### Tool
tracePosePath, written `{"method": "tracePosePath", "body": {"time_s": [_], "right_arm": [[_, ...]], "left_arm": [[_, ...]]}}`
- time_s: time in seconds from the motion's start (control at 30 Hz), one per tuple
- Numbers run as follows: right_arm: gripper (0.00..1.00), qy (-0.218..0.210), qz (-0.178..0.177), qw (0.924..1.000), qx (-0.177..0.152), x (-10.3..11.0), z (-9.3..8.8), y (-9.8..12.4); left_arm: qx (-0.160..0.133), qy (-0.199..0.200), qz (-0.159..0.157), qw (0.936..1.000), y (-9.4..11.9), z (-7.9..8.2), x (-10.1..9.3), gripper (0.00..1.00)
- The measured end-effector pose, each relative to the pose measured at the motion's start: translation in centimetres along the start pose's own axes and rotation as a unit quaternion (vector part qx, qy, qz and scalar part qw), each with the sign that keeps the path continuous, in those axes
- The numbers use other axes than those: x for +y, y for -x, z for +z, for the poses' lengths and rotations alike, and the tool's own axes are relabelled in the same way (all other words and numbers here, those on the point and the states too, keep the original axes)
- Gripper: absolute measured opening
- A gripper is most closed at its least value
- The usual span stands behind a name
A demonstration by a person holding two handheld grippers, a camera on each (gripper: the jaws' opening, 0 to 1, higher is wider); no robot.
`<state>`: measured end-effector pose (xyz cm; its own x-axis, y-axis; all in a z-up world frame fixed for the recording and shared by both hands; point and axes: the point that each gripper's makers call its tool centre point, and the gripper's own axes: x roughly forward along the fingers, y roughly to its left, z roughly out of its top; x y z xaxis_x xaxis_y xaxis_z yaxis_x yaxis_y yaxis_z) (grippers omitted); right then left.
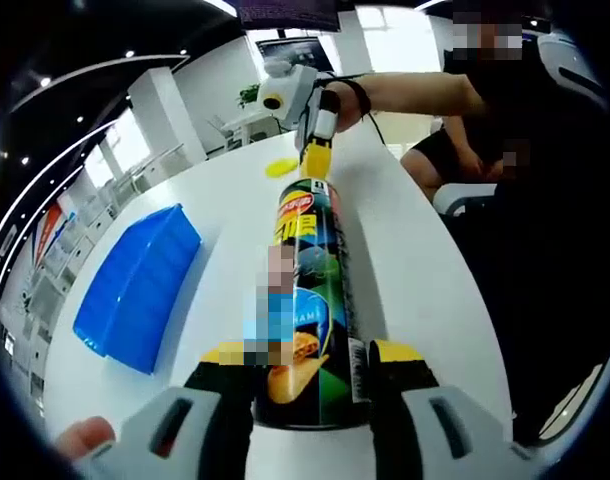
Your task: Open the lid of the chip container on the table, take out the chips, place them into the box in front of the container, and close the lid
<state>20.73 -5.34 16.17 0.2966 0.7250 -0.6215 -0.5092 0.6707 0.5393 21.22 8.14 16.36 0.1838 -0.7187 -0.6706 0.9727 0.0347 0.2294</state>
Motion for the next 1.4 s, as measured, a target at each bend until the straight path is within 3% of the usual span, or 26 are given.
{"method": "tracePosePath", "body": {"time_s": [0.13, 0.23, 0.33, 0.6, 0.8, 0.9, 0.97, 1.03, 1.1, 1.13, 1.2, 1.27, 1.33, 1.4], "right_arm": [[0.0, 0.015, -0.026, 0.9995, 0.008, 0.3, -0.4, 0.2], [0.0, 0.015, -0.035, 0.9992, 0.011, -0.8, 0.3, 0.4], [0.0, 0.016, -0.078, 0.9968, 0.0, -2.6, 0.7, 1.7], [0.0, 0.008, -0.081, 0.9966, -0.015, -4.4, -0.2, 3.6], [0.01, 0.051, -0.076, 0.9951, -0.038, -4.2, 0.0, 3.3], [0.03, 0.087, -0.069, 0.9923, -0.056, -4.2, 0.1, 3.4], [0.03, 0.085, -0.068, 0.9921, -0.063, -4.2, 0.0, 3.7], [0.05, 0.076, -0.064, 0.9901, -0.099, -4.1, 1.0, 4.3], [0.05, 0.051, -0.051, 0.9867, -0.146, -3.8, 2.3, 5.6], [0.05, 0.043, -0.03, 0.983, -0.176, -3.1, 3.3, 6.5], [0.04, 0.015, 0.031, 0.9798, -0.197, -1.1, 4.0, 7.3], [0.05, -0.017, 0.094, 0.9748, -0.201, 0.6, 4.3, 7.4], [0.05, -0.047, 0.119, 0.9753, -0.18, 1.0, 3.8, 6.7], [0.05, -0.052, 0.112, 0.9779, -0.168, 0.5, 3.4, 5.7]], "left_arm": [[0.004, -0.001, -0.001, 1.0, -0.2, 0.0, 0.1, 0.45], [0.004, -0.001, -0.002, 1.0, -0.2, 0.1, 0.2, 0.45], [0.007, 0.009, 0.002, 0.9999, -0.3, 0.1, 0.2, 0.45], [-0.006, 0.008, 0.002, 0.9999, -0.1, 0.0, 0.3, 0.45], [-0.002, 0.005, 0.003, 1.0, -0.1, 0.0, 0.2, 0.45], [-0.002, 0.005, 0.004, 1.0, -0.1, 0.0, 0.1, 0.46], [-0.003, 0.005, 0.004, 1.0, -0.1, 0.0, 0.1, 0.46], [-0.004, 0.005, 0.004, 1.0, -0.1, 0.0, 0.1, 0.46], [-0.005, 0.004, 0.004, 1.0, -0.1, 0.0, 0.1, 0.46], [-0.004, 0.004, 0.005, 1.0, -0.2, 0.0, 0.1, 0.46], [-0.002, 0.003, 0.005, 1.0, -0.2, 0.0, 0.0, 0.46], [0.0, 0.002, 0.006, 1.0, -0.3, -0.1, 0.0, 0.46], [0.001, 0.001, 0.008, 1.0, -0.3, -0.1, 0.0, 0.47], [0.001, -0.001, 0.009, 1.0, -0.3, -0.1, 0.0, 0.47]]}}
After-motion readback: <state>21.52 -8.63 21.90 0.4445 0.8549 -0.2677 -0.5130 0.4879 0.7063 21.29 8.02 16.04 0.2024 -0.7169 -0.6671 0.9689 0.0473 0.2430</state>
